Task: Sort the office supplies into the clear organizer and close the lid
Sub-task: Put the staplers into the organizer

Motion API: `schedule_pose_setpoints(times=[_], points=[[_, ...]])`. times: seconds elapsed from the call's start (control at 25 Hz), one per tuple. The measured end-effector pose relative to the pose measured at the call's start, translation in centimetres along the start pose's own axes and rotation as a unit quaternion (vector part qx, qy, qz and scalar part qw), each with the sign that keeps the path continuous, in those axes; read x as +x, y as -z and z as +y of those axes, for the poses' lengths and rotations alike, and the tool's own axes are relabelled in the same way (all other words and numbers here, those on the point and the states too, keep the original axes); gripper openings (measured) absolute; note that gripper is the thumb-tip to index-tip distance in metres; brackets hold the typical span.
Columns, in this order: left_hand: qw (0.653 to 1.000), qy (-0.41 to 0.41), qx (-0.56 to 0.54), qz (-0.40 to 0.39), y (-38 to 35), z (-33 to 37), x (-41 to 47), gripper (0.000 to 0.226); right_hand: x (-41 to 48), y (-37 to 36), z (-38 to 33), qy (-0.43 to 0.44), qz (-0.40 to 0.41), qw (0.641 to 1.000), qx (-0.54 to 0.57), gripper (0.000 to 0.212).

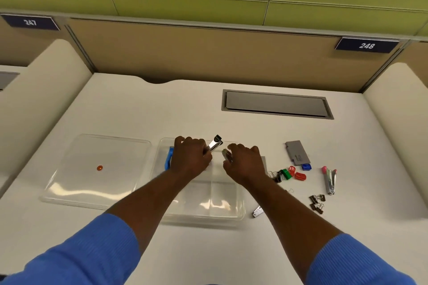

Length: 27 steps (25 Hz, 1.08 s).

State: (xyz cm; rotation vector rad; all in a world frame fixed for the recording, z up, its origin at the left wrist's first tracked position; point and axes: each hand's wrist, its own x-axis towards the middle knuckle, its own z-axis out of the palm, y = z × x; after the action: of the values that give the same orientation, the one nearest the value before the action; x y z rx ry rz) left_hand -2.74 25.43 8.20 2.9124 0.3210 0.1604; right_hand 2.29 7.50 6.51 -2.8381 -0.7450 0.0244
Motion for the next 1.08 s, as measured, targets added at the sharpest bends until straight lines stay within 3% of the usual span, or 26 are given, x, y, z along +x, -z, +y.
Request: schedule_pose_setpoints(times=[0.24,0.72,0.92,1.08], points=[[1.0,-0.009,0.002,-0.015,0.1,-4.1,-1.5,0.02,1.2,-2.6,-2.1,-0.066,-0.025,0.995,-0.073,0.027],[0.998,-0.051,-0.025,-0.019,0.4,-5.9,-0.2,0.02,1.5,-4.8,-4.1,-0.137,0.027,0.99,-0.009,0.034],[0.996,-0.057,-0.072,-0.018,0.1,-3.4,0.6,0.023,1.7,-3.0,-4.4,-0.109,0.102,0.977,0.151,0.039],[0.991,-0.053,-0.119,0.004,-0.1,-1.5,0.8,0.03,2.2,-1.1,-4.4,-0.182,0.076,0.91,0.364,0.05]])
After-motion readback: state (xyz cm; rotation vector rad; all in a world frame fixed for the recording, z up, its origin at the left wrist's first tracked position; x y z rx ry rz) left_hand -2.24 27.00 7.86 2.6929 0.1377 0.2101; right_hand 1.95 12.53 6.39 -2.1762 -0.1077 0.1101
